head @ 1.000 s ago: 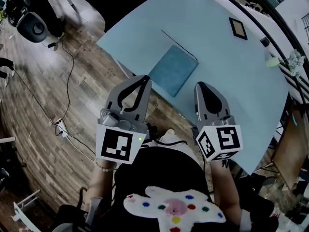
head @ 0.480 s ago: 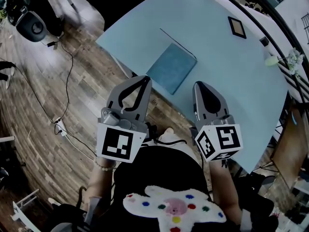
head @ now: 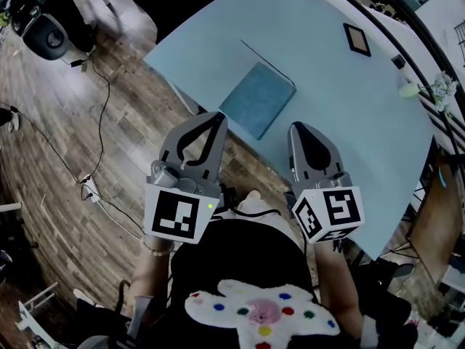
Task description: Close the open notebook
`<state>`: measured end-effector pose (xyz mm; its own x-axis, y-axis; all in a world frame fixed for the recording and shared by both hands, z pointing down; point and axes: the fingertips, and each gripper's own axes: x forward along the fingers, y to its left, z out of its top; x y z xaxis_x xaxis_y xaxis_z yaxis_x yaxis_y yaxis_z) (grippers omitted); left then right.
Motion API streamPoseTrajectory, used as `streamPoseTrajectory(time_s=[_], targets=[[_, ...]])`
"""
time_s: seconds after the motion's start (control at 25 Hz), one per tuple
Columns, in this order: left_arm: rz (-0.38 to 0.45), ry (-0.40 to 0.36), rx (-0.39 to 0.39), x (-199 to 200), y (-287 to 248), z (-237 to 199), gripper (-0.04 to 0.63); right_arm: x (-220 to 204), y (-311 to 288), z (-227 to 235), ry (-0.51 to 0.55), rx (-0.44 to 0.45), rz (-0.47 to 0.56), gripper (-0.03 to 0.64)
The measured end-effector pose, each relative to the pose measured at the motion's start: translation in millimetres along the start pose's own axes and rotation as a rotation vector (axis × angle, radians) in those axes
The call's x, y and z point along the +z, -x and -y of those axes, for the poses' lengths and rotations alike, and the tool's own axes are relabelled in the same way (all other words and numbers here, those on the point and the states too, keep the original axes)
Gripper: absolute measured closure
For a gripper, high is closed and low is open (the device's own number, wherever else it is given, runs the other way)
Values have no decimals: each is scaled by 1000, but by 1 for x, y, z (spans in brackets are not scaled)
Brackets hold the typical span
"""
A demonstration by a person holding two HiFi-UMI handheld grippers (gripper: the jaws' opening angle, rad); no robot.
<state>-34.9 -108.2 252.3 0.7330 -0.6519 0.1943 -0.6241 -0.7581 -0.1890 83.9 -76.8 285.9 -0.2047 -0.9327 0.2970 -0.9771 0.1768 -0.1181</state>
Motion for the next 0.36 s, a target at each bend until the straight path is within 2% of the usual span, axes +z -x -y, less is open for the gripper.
streamPoseTrajectory(time_s=[0.36], targets=[[-8,18,1,-1,-4,1,578,-9,-3,1,-6,13,-39,580]])
